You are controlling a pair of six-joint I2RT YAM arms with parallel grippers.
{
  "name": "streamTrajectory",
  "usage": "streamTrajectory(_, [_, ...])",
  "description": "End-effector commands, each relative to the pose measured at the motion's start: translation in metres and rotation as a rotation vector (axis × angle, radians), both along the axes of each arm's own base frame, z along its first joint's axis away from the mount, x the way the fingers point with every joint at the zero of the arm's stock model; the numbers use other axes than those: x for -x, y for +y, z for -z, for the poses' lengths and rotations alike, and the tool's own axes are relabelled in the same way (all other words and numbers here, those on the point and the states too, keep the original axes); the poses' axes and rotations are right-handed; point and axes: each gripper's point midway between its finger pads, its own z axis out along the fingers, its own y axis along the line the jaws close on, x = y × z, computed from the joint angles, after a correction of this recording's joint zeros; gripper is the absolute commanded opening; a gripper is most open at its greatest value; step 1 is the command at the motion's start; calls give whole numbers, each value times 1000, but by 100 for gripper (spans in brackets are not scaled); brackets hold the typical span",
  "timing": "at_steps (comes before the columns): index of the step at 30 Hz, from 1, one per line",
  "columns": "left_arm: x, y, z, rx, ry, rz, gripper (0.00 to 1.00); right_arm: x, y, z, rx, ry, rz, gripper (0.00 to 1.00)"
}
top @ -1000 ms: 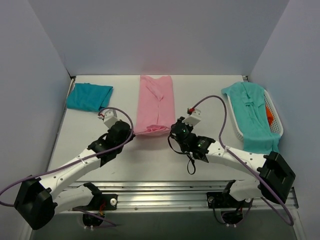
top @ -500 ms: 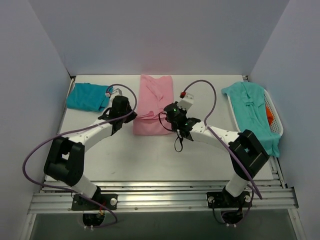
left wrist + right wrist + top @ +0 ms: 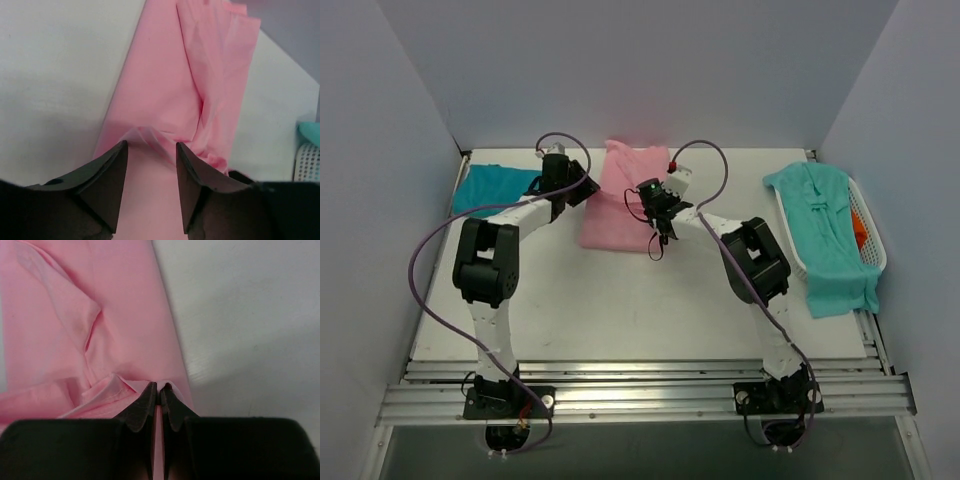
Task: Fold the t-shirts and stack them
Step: Fold the folded rectangular tshirt in 1/3 of the way
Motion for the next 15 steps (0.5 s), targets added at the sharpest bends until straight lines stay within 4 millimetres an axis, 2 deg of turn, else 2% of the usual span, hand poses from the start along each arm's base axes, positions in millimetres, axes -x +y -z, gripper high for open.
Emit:
streamTrajectory(1, [-40,-4,-8,85,-66,80,55,-18,-15,-13,31,-7,76,0])
streamTrajectory(2, [-53,-3,-21,92,-102,90,66,-21,-19,-11,36,-7,93,0])
streamTrajectory(3, [-57,-5,-18,90,-99,102,74,-25,-32,-10,50,-4,129,0])
streamTrajectory(4, [-62,-6,-8,83,-86,110,97,-29,-36,-13,43,-9,152,0])
streamTrajectory(5, [-67,-5,-8,70,-94,119,94,-35,-40,-18,35,-20,172,0])
streamTrajectory(6, [-76,-6,-19,72,-116,125,94,-39,-49,-19,33,-12,187,1])
streamTrajectory(7, [-78,-8,-14,75,-109,139,94,-43,-52,-21,31,-15,191,20])
streamTrajectory(9, [-83,-5,-22,80,-127,143,94,-49,-57,-34,33,-34,206,58])
streamTrajectory(10, [-83,-3,-29,83,-139,141,94,-51,-61,-41,43,-49,215,99])
streamTrajectory(14, [-69,19,-52,54,-181,47,94,-44,-73,-62,95,-71,220,100])
streamTrajectory(15, [-66,25,-60,42,-205,23,94,-34,-80,-64,99,-71,227,100])
